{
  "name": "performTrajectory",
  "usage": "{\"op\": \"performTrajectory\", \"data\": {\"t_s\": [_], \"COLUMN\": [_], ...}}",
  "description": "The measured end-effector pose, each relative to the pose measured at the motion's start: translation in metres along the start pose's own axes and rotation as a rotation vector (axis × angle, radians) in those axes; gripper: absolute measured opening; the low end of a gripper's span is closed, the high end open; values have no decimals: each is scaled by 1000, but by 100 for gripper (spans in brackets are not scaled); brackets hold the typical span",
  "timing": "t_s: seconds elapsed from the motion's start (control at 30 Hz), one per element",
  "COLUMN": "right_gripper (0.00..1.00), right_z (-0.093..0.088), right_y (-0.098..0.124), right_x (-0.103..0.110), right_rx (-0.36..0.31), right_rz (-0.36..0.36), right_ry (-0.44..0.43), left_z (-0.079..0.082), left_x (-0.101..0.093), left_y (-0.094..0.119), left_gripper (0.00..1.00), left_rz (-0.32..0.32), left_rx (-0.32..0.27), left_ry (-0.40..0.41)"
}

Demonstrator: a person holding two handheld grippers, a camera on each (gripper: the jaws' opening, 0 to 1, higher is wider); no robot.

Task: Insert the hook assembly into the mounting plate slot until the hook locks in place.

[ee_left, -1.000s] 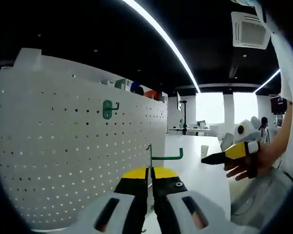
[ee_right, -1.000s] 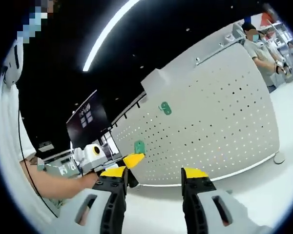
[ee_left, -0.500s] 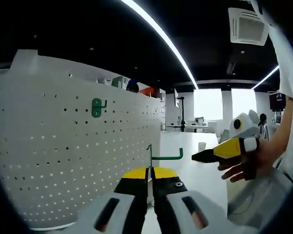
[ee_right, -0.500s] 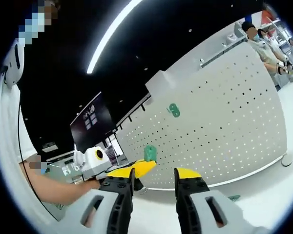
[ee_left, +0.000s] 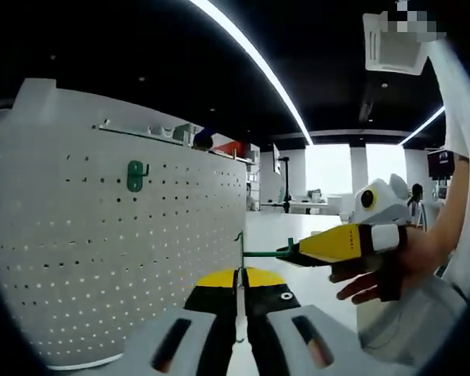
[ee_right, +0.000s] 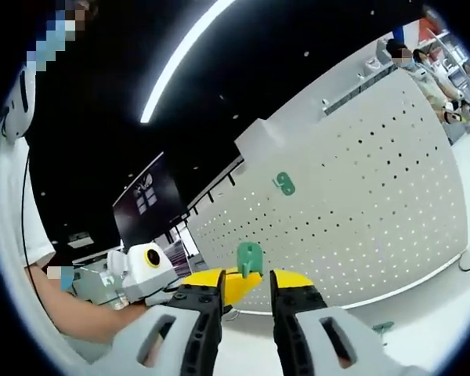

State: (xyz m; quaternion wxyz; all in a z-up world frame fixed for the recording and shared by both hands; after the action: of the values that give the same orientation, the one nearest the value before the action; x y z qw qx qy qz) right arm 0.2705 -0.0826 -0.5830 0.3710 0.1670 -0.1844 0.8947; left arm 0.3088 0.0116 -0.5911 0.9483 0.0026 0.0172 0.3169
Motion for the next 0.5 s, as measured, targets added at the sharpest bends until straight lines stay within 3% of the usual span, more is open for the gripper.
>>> {"op": "performTrajectory", "data": {"t_s": [0.5], "right_gripper": [8], "right_z": [-1], "right_y": [-15], "right_x": [1], "right_rx": [11], "right_rz": [-11], "right_ry": [15], "left_z": [3], "left_x": [-12], "left_y": [-2], "left_gripper": [2], "left_rz": [-15], "left_rx": [-11], "left_ry": [5]}}
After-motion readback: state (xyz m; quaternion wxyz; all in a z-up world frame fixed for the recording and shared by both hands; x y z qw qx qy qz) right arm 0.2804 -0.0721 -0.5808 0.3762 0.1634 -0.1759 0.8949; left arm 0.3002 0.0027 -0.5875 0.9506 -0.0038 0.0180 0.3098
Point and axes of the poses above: the point that each gripper's makers call its tool centre point, and the gripper's own axes: y roughly backward along the fingers, x roughly to its left, z roughly out of its top, the point moved 5 cm from there along y, roughly backward along the fingers, and after that the axes turned 5 degrees about z, right-handed, at the moved point
